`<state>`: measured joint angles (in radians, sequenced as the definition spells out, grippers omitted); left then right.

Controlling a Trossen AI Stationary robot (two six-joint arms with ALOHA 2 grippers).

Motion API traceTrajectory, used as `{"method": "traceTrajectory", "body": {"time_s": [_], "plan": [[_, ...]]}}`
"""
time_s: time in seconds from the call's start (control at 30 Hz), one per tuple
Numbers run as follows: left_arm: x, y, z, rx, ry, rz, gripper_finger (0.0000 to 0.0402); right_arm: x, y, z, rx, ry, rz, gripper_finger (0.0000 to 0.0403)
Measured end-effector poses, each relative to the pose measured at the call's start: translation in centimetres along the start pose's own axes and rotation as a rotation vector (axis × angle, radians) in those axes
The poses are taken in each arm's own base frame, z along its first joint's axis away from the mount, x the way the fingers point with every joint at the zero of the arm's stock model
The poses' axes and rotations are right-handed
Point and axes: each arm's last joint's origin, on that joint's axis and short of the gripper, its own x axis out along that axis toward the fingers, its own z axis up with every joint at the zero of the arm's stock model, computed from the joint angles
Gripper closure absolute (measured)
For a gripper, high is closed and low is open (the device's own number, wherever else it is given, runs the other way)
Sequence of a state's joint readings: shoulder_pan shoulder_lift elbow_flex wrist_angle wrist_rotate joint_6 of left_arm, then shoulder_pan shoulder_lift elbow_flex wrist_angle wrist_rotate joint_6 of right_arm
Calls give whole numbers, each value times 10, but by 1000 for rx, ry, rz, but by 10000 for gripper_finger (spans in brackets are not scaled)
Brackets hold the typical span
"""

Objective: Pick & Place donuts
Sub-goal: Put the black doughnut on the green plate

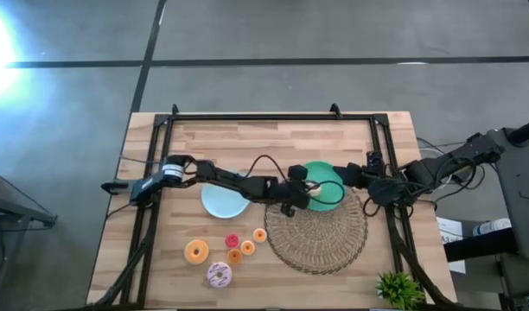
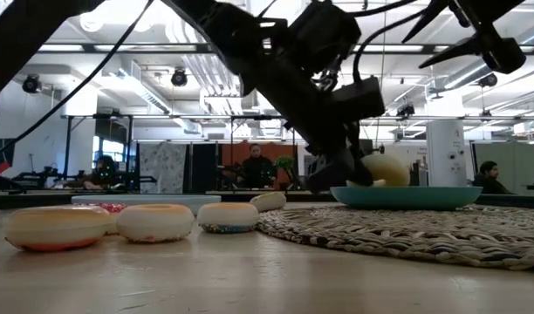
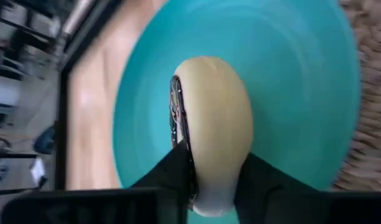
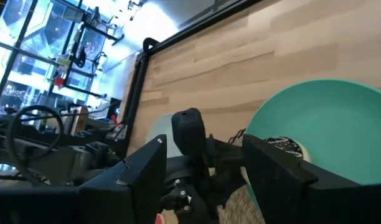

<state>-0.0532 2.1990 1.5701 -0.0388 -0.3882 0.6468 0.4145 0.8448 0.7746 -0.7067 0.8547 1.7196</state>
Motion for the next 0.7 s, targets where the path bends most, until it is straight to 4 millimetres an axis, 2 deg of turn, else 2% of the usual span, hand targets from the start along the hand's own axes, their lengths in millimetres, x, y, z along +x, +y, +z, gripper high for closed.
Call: {"method": "traceTrajectory", "body": {"time_s": [0.13, 0.27, 0.43, 0.6, 0.7], "plan": [[-2, 1, 0, 3, 41, -34, 279, 0, 0, 0, -16, -1, 0, 202], [-7, -1, 0, -1, 62, -63, 254, 0, 0, 0, -23, 0, 0, 202], [-19, 4, 7, -37, 33, -70, 246, 0, 0, 0, -34, 0, 0, 202], [-38, 20, 15, -66, -4, -57, 246, 0, 0, 0, -50, 13, 1, 202], [-48, 25, 15, -106, -24, -130, 246, -1, 0, 1, -54, 16, 4, 202]]}}
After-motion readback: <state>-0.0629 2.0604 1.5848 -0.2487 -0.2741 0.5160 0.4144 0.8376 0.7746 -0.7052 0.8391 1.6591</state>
